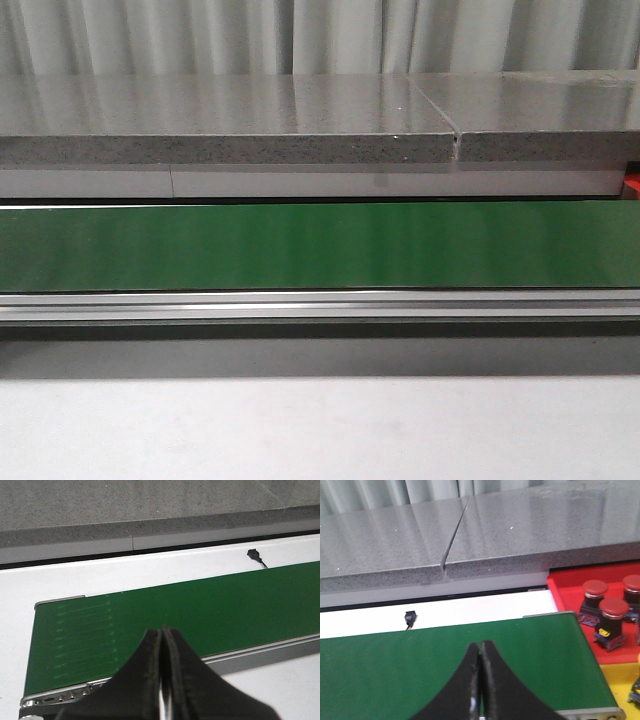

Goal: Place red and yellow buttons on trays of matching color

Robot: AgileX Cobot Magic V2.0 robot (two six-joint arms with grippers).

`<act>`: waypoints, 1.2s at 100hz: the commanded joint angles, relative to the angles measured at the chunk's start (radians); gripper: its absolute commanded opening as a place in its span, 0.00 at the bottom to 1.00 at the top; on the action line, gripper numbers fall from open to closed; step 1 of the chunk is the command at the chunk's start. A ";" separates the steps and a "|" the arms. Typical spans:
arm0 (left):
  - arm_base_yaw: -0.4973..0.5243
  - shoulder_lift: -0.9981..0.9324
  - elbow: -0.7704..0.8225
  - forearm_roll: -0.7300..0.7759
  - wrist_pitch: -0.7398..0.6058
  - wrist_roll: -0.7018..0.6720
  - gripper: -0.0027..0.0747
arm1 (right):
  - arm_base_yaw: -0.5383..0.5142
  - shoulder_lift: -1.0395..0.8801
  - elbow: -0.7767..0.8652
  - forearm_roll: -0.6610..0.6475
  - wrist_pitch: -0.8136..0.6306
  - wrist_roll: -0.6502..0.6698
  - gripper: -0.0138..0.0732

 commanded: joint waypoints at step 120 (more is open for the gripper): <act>-0.009 0.009 -0.027 -0.023 -0.070 0.002 0.01 | -0.027 -0.398 0.228 -0.363 -0.038 0.274 0.08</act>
